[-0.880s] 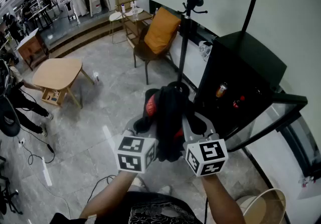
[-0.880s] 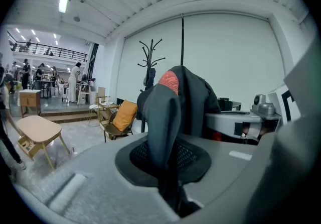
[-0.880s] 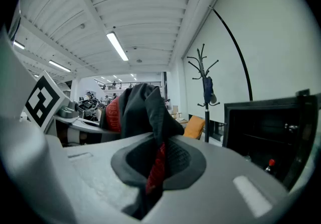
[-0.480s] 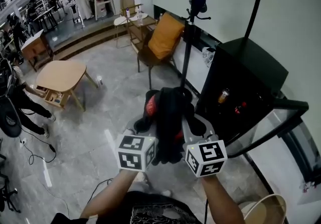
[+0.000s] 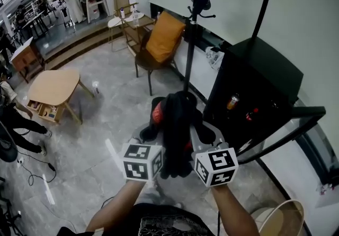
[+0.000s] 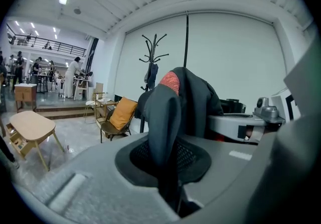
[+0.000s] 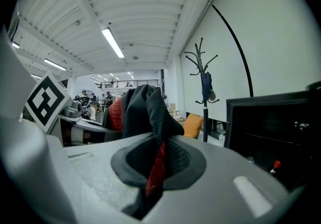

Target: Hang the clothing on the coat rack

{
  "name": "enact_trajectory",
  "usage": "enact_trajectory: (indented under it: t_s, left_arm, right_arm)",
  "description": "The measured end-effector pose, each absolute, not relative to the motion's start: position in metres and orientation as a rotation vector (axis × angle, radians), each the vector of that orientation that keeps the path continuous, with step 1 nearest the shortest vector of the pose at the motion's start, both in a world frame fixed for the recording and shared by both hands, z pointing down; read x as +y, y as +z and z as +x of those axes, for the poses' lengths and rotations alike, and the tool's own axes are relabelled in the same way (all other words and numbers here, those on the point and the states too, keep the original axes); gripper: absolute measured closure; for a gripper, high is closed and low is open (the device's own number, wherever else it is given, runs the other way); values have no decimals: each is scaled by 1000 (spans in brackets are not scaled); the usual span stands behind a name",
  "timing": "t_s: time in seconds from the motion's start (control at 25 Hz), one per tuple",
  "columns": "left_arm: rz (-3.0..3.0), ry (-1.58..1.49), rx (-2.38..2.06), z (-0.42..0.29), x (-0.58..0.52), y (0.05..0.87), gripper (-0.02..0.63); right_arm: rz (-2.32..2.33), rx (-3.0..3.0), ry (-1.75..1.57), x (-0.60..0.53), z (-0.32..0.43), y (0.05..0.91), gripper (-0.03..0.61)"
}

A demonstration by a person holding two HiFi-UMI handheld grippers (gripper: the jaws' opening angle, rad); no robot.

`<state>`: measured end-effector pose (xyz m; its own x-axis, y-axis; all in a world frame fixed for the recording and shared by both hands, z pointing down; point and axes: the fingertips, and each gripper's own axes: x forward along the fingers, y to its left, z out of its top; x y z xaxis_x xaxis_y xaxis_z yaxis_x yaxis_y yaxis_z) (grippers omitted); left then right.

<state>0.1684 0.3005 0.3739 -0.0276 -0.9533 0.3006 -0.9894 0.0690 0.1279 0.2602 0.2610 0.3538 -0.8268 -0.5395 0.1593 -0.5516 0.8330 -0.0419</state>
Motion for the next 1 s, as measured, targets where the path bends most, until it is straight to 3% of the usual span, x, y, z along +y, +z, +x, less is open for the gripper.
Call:
enact_trajectory:
  t_s: [1.0]
  left_arm:
    - [2095,134,-1911,-11,184,358,580]
  right_arm:
    - [1060,-2788,132,148,86,338,557]
